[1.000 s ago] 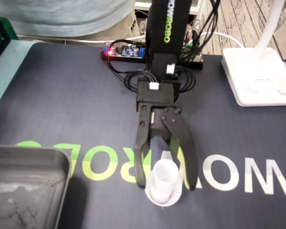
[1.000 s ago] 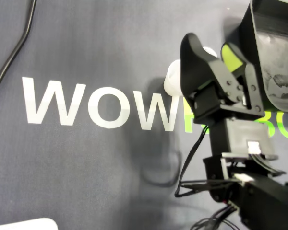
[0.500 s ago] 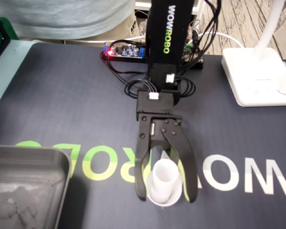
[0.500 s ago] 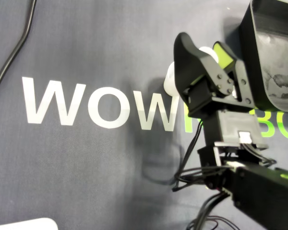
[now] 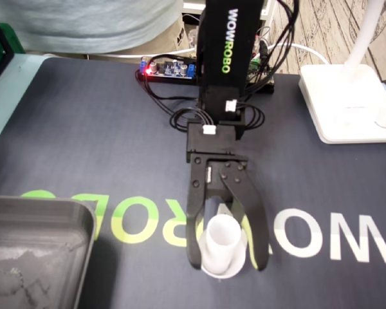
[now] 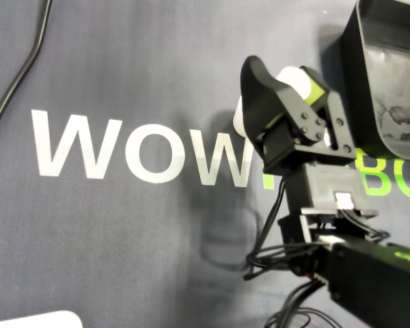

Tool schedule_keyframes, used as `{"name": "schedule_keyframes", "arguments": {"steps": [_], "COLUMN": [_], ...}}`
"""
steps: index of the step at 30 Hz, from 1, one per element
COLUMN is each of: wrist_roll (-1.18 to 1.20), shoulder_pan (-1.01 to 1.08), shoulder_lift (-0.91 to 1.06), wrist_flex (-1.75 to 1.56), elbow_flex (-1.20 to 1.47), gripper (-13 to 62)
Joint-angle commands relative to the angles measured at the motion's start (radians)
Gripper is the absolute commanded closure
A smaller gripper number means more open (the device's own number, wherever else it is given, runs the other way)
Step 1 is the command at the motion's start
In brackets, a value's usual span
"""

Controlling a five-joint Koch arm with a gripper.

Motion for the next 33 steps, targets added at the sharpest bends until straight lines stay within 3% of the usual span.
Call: {"name": "schedule_keyframes", "arguments": {"steps": [1,8,33], "wrist_roll": [-0.009,-0.003,0.0], "shoulder_pan": [-0.011,-0.011,-0.037], "shoulder_lift": [0.006,0.008,-0.041], "wrist_flex": [-0.063,-0.049,-0.051], "elbow_flex": [-0.005,0.002,-0.06], "gripper": [19.2,23.9,23.7]}}
